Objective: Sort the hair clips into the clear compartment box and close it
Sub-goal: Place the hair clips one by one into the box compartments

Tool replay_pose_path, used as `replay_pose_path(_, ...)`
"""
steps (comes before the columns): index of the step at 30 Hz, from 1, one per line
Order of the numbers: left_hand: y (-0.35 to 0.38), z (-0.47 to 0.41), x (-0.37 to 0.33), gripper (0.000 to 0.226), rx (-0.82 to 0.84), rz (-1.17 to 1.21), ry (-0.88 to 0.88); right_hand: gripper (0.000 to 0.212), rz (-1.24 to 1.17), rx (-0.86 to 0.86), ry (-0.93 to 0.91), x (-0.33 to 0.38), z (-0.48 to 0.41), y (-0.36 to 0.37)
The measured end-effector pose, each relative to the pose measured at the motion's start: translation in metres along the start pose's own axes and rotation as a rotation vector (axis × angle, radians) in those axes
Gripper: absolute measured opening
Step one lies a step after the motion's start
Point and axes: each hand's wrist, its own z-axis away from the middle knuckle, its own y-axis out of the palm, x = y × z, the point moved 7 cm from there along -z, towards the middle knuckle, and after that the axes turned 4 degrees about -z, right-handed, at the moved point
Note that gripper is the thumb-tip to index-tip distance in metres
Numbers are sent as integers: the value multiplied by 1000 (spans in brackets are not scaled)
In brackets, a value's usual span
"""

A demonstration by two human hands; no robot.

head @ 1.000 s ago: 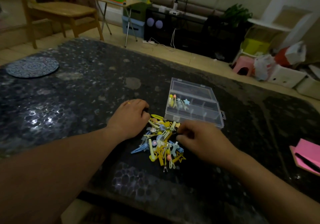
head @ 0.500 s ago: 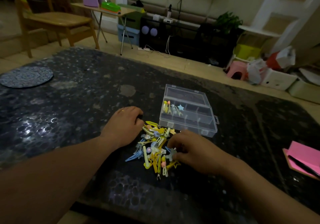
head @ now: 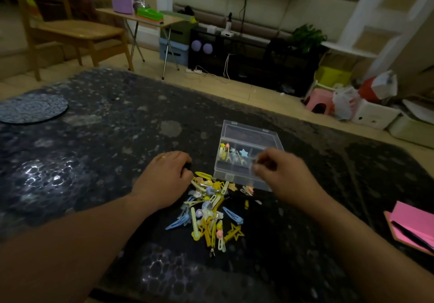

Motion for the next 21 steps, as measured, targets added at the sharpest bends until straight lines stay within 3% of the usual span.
replay_pose_path(4,0,0,0,32,-4,-1,9,11,-10,-106,120,-10,-59,-16)
replay_pose_path(10,1,1,1,44,24,10,10,25,185,79,238,-22,-118,23)
replay_pose_path(15,2,0,0,40,31,11,14,17,279,104,343,-33,-128,42)
replay_pose_path(21,2,0,0,38,26,16,12,21,176,36,397,-42,-121,39)
